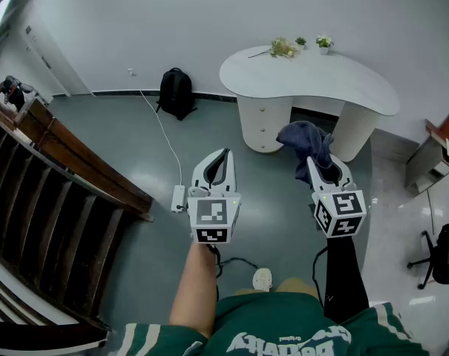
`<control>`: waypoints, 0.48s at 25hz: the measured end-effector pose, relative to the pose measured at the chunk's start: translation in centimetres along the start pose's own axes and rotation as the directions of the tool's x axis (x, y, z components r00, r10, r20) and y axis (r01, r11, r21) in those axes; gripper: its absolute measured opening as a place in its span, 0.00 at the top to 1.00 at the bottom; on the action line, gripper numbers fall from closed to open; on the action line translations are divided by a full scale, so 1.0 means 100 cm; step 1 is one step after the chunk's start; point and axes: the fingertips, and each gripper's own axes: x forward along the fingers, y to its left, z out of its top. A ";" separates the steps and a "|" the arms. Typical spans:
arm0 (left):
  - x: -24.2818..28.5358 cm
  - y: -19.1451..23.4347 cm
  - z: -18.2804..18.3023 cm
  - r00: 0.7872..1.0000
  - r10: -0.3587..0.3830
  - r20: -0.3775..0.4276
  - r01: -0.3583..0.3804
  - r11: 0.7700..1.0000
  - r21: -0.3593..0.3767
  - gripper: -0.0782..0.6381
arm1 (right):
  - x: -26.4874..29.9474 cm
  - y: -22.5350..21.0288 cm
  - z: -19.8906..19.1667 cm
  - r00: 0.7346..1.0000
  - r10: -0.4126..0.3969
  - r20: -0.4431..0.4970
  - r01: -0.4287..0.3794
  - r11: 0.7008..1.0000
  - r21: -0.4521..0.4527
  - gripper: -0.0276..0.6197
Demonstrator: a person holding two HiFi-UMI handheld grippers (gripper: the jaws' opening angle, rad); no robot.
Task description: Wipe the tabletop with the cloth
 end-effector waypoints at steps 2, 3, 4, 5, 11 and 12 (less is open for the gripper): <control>0.001 0.001 0.000 1.000 0.002 -0.001 -0.002 1.000 -0.001 0.90 | 0.002 0.001 0.000 1.000 0.001 -0.004 -0.001 1.000 -0.011 0.80; 0.001 0.002 0.000 1.000 0.002 -0.001 -0.002 1.000 -0.002 0.90 | 0.003 0.001 -0.001 1.000 0.002 -0.006 -0.002 1.000 -0.011 0.80; 0.001 0.002 -0.001 1.000 0.003 -0.002 -0.003 1.000 -0.004 0.90 | 0.004 0.002 -0.001 1.000 0.003 -0.009 -0.003 1.000 -0.006 0.80; 0.001 0.003 -0.001 1.000 0.001 -0.003 -0.001 1.000 -0.006 0.90 | 0.004 0.002 -0.002 1.000 0.004 -0.011 -0.004 1.000 0.006 0.80; 0.003 0.009 -0.001 1.000 -0.009 0.003 0.009 1.000 -0.018 0.90 | 0.010 0.003 0.001 1.000 0.002 -0.009 -0.001 0.999 0.038 0.80; 0.004 0.010 -0.001 1.000 -0.010 0.006 0.010 1.000 -0.025 0.90 | 0.011 0.002 0.000 1.000 -0.001 -0.008 0.001 0.999 0.039 0.80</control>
